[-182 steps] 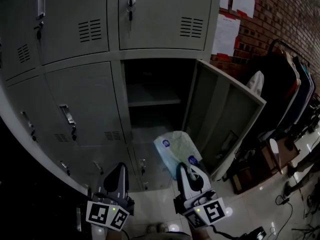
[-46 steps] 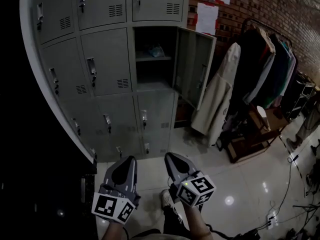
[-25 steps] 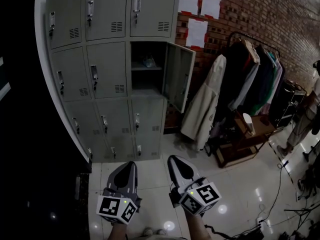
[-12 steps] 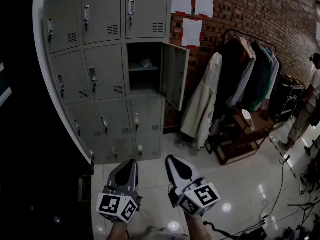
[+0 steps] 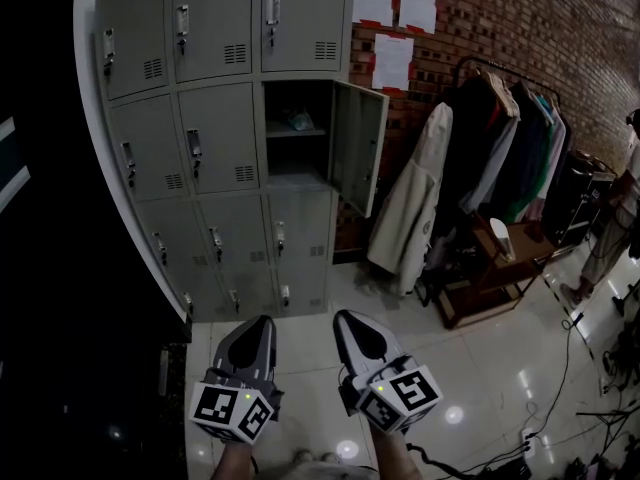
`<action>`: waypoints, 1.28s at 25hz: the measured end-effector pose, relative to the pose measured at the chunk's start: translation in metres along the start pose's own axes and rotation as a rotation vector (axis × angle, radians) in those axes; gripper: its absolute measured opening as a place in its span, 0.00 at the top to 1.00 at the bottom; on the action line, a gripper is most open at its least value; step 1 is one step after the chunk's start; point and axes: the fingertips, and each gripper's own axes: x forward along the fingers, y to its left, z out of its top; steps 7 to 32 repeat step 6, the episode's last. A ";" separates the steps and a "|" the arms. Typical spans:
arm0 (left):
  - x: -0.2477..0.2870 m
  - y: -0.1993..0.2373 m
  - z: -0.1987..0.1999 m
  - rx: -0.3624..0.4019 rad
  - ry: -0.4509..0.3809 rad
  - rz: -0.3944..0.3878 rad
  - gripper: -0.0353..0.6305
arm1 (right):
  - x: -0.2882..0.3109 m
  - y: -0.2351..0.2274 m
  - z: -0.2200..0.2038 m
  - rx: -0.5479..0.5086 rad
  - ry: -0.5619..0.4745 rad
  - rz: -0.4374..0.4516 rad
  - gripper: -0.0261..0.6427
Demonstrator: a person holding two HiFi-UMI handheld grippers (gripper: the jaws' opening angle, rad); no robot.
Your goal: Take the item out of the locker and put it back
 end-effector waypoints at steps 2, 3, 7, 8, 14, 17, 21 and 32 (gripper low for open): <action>-0.002 0.002 -0.001 0.000 0.004 0.004 0.94 | 0.001 0.000 -0.002 -0.002 0.006 0.000 0.96; -0.002 0.002 -0.001 0.001 0.006 0.007 0.94 | 0.001 0.001 -0.002 -0.003 0.008 0.001 0.96; -0.003 0.005 -0.001 -0.003 0.006 0.012 0.94 | 0.003 0.003 -0.004 -0.006 0.013 0.006 0.96; -0.003 0.005 -0.001 -0.003 0.006 0.012 0.94 | 0.003 0.003 -0.004 -0.006 0.013 0.006 0.96; -0.003 0.005 -0.001 -0.003 0.006 0.012 0.94 | 0.003 0.003 -0.004 -0.006 0.013 0.006 0.96; -0.003 0.005 -0.001 -0.003 0.006 0.012 0.94 | 0.003 0.003 -0.004 -0.006 0.013 0.006 0.96; -0.003 0.005 -0.001 -0.003 0.006 0.012 0.94 | 0.003 0.003 -0.004 -0.006 0.013 0.006 0.96; -0.003 0.005 -0.001 -0.003 0.006 0.012 0.94 | 0.003 0.003 -0.004 -0.006 0.013 0.006 0.96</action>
